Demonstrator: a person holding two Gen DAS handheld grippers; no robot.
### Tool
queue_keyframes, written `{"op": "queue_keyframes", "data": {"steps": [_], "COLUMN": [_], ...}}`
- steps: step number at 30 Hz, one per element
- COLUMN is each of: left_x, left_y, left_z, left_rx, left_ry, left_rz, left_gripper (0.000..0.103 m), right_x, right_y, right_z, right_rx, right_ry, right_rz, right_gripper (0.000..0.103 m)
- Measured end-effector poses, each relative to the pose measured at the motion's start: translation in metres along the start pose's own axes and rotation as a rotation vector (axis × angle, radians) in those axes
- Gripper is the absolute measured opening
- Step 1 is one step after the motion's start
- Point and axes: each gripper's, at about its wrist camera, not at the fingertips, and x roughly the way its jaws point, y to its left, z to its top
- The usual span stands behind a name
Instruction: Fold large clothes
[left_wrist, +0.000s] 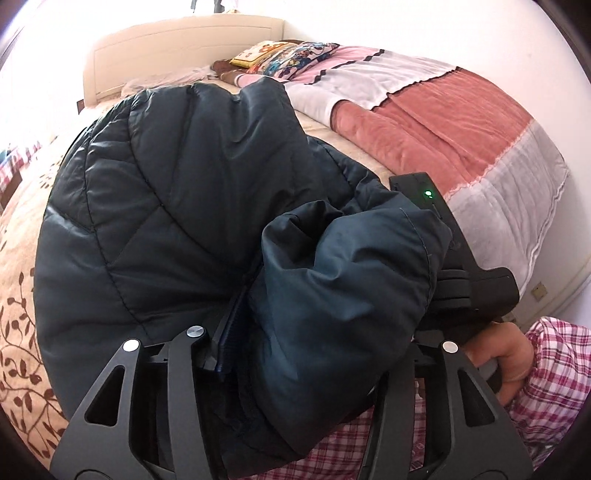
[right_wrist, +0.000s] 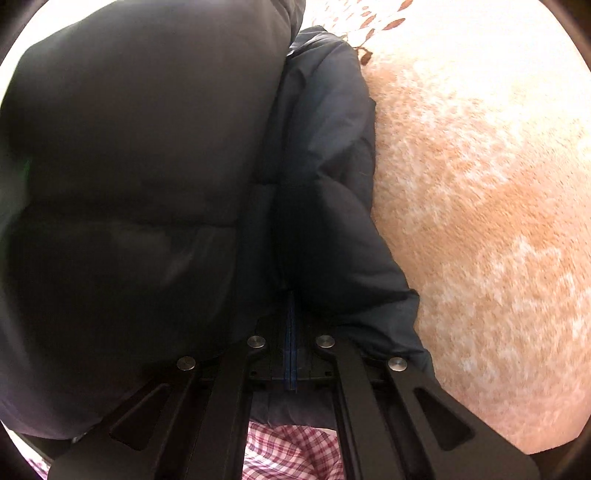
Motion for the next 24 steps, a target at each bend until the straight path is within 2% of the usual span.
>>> {"op": "queue_keyframes", "data": {"steps": [4, 5, 7, 11, 14, 18, 20, 23, 24], "left_x": [0.003, 0.004, 0.004, 0.008, 0.002, -0.025, -0.038, -0.063, -0.072], "left_y": [0.001, 0.000, -0.002, -0.009, -0.012, -0.006, 0.000, 0.013, 0.015], "left_z": [0.000, 0.000, 0.002, 0.006, 0.012, 0.018, 0.016, 0.009, 0.007], "left_rx": [-0.011, -0.008, -0.005, 0.000, -0.024, -0.115, -0.162, -0.241, -0.245], "left_ry": [0.015, 0.021, 0.029, 0.052, 0.068, 0.050, 0.032, -0.005, -0.024], "left_rz": [0.000, -0.001, -0.010, -0.021, -0.028, -0.121, -0.173, -0.282, -0.288], "left_gripper": [0.053, 0.056, 0.064, 0.079, 0.082, 0.082, 0.082, 0.082, 0.082], "right_x": [-0.010, -0.004, -0.011, -0.034, -0.055, -0.085, -0.100, -0.134, -0.149], "right_y": [-0.011, -0.014, -0.019, -0.023, -0.026, -0.034, -0.032, -0.023, -0.011], "right_z": [-0.003, 0.010, 0.009, 0.006, 0.000, -0.023, -0.032, -0.040, -0.046], "right_rx": [0.052, 0.066, 0.094, 0.062, 0.050, 0.092, 0.100, 0.064, 0.031], "right_ry": [0.008, 0.012, 0.021, 0.007, -0.020, -0.079, -0.124, -0.226, -0.269], "right_rz": [0.018, 0.022, 0.030, -0.006, -0.037, -0.052, -0.075, -0.107, -0.117], "right_gripper": [0.000, 0.000, 0.000, 0.000, 0.000, 0.000, 0.003, 0.003, 0.003]}}
